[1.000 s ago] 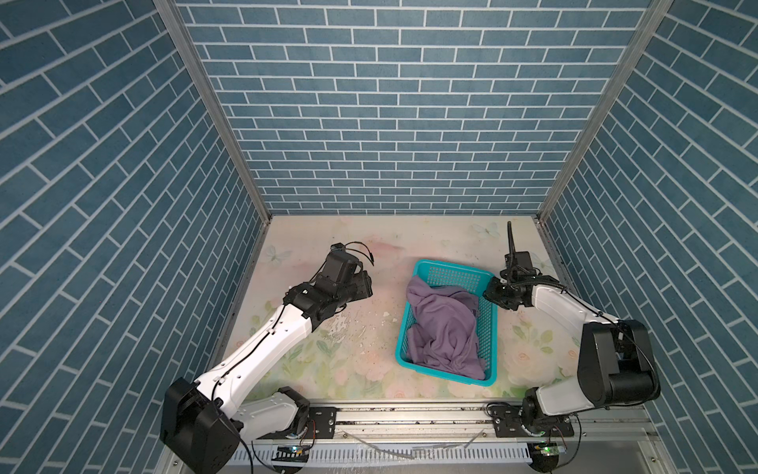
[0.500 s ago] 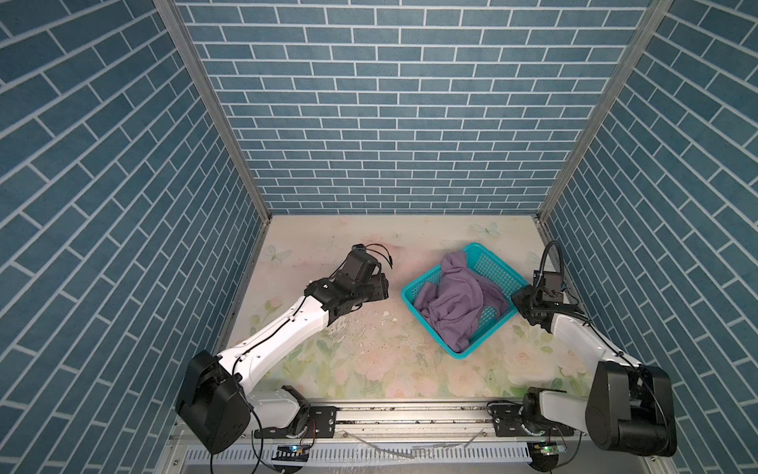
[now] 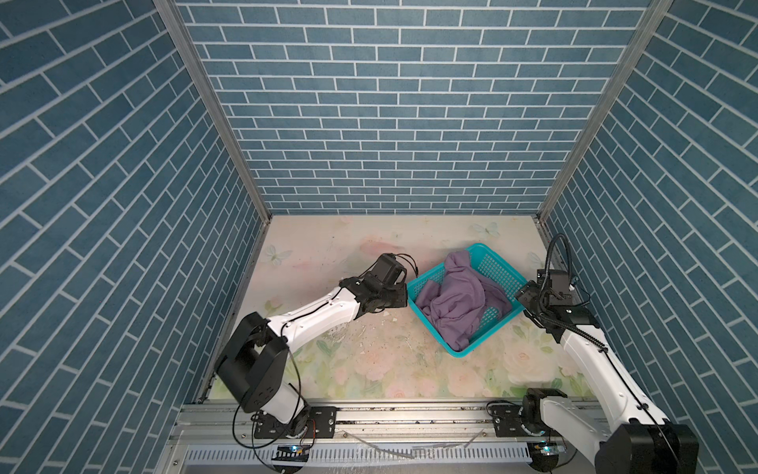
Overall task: Fold and stack the trousers
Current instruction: Move the basket to the center of the table, then pick up the trousers from the basket.
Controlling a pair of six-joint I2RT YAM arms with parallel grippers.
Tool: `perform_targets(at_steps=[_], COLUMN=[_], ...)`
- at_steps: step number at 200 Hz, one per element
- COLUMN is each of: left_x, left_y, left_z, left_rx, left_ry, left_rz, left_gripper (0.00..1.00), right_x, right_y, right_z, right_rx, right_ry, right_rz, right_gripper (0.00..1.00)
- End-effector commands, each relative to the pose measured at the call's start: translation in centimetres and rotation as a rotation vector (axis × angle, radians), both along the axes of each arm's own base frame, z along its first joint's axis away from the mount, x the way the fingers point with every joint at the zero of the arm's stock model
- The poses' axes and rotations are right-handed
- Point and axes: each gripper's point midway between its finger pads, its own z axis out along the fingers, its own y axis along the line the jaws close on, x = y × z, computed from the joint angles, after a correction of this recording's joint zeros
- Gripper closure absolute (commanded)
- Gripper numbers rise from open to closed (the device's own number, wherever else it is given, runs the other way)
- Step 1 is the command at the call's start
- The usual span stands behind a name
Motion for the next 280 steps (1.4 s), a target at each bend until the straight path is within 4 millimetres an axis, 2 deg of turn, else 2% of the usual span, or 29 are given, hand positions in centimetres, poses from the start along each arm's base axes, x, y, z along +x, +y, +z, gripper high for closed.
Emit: perform_targets(at_steps=[1,22,37,48,59,76,92,100,119,136,146,149,158,160,169,173,195,196,215,223,229,234,243,256,280], left_x=[-0.7,-1.2,-1.0,-0.3,0.7,2.7,4.5,5.3,6.9,7.7,7.9,8.0,7.9,7.9,7.8,7.7,6.7,6.7,5.4,4.8,4.4,4.0,3.4,2.6,1.3], left_y=[-3.9,-7.0,-8.7,-9.9,-10.9,-12.4,-13.4,-13.9,-14.0,-12.7,-11.4,-10.9,-9.2,-8.8,-6.7,-5.7,-0.1,0.2,5.2,7.2,8.7,9.7,11.9,14.8,18.4], left_z=[0.3,-0.7,-0.9,-0.8,-0.7,0.7,1.7,2.2,3.4,4.9,5.8,6.1,6.8,6.9,7.7,7.8,9.3,9.4,10.7,11.4,12.0,12.3,13.4,14.7,16.9], left_rx=[-0.06,-0.075,-0.084,-0.1,-0.103,-0.085,-0.078,-0.089,-0.128,-0.145,-0.145,-0.144,-0.137,-0.133,-0.125,-0.118,-0.095,-0.092,-0.048,-0.032,-0.023,-0.015,-0.004,0.024,0.056], left_ry=[0.007,0.038,0.044,0.034,0.018,-0.031,-0.065,-0.072,-0.067,-0.09,-0.107,-0.111,-0.124,-0.126,-0.147,-0.151,-0.197,-0.201,-0.266,-0.298,-0.321,-0.336,-0.375,-0.433,-0.52], left_rz=[-0.079,-0.132,-0.153,-0.16,-0.164,-0.175,-0.173,-0.176,-0.168,-0.144,-0.123,-0.117,-0.096,-0.089,-0.055,-0.038,0.058,0.064,0.167,0.214,0.251,0.274,0.328,0.407,0.498], left_gripper=[0.88,0.89,0.9,0.9,0.9,0.89,0.87,0.86,0.9,0.9,0.9,0.89,0.84,0.82,0.74,0.71,0.58,0.57,0.45,0.39,0.34,0.31,0.24,0.17,0.09], right_x=[-3.0,-2.8,-1.4,-0.2,0.5,1.6,3.0,3.8,4.8,5.5,6.0,6.2,6.7,6.8,7.4,7.7,9.7,10.0,11.4,11.7,12.0,12.0,12.0,11.8,10.7], right_y=[-1.4,-0.3,2.1,4.3,5.7,7.6,8.7,8.9,9.6,10.0,10.1,10.1,9.9,9.8,9.6,9.6,7.8,7.7,7.0,7.2,7.7,8.1,9.5,12.2,18.8], right_z=[1.2,1.5,1.0,0.2,-0.7,-2.0,-2.5,-2.9,-4.4,-6.2,-7.0,-7.2,-7.5,-7.5,-7.0,-6.6,-1.8,-0.9,5.6,8.5,11.4,12.8,15.8,19.3,23.5], right_rx=[-0.191,-0.204,-0.138,-0.07,-0.022,0.043,0.073,0.07,0.098,0.122,0.132,0.132,0.134,0.133,0.121,0.117,-0.007,-0.014,-0.113,-0.156,-0.203,-0.23,-0.281,-0.321,-0.364], right_ry=[0.123,0.154,0.138,0.132,0.146,0.154,0.131,0.131,0.183,0.208,0.213,0.211,0.205,0.203,0.183,0.172,0.087,0.066,-0.059,-0.107,-0.157,-0.177,-0.231,-0.3,-0.413], right_rz=[0.041,0.133,0.258,0.36,0.417,0.48,0.516,0.523,0.541,0.536,0.53,0.524,0.507,0.501,0.482,0.481,0.434,0.432,0.417,0.427,0.441,0.451,0.485,0.552,0.718], right_gripper=[0.22,0.27,0.26,0.23,0.19,0.16,0.1,0.01,0.01,0.03,0.12,0.19,0.53,0.63,0.92,1.0,1.0,1.0,1.0,1.0,1.0,1.0,1.0,1.0,1.0])
